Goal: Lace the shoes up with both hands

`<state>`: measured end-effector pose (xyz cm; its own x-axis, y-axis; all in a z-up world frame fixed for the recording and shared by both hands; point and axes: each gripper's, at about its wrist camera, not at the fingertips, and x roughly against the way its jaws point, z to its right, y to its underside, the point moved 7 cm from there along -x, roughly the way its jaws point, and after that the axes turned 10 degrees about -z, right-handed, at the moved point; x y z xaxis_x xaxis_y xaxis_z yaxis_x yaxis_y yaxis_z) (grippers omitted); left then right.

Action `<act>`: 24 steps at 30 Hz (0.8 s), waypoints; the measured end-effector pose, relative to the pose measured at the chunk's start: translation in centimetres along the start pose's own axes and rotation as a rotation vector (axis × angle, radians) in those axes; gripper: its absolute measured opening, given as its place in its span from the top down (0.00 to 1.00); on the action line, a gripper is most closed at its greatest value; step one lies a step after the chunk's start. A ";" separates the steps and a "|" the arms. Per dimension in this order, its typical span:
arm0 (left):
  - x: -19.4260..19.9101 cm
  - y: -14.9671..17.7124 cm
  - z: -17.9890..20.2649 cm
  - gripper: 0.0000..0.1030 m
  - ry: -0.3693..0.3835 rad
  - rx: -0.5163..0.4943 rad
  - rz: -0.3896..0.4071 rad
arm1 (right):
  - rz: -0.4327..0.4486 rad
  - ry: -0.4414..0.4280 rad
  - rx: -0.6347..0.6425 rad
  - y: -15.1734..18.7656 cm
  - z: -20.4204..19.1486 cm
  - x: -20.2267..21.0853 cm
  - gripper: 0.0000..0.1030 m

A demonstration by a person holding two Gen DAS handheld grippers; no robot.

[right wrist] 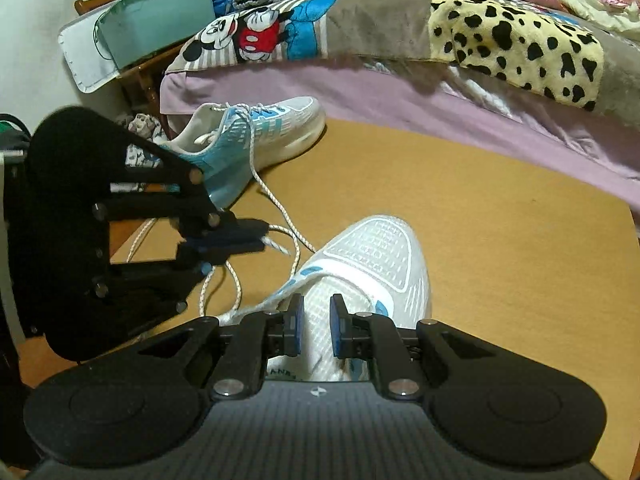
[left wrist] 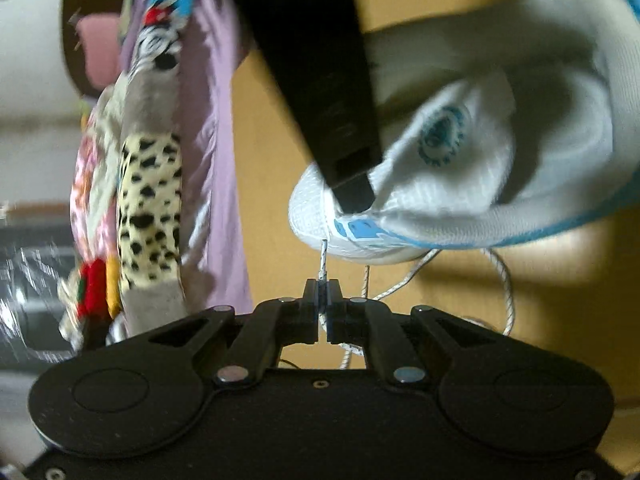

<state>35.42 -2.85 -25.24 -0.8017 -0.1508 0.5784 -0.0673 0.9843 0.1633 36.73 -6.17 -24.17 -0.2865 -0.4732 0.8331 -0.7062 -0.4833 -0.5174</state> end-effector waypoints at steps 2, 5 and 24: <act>-0.2 -0.1 0.3 0.99 -0.027 -0.072 0.000 | 0.001 -0.017 0.004 -0.2 -0.1 -0.2 0.85; -0.2 -0.1 0.6 0.99 -0.058 -0.162 0.004 | -0.013 -0.022 0.006 -0.2 -0.1 -0.7 0.85; 0.2 0.0 1.5 0.99 -0.123 -0.450 0.029 | 0.000 -0.033 0.021 -0.2 -0.1 -1.6 0.85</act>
<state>34.32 -2.72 -26.31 -0.8659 -0.0847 0.4930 0.1988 0.8462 0.4944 37.24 -5.28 -25.37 -0.2653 -0.4970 0.8262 -0.6923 -0.4982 -0.5220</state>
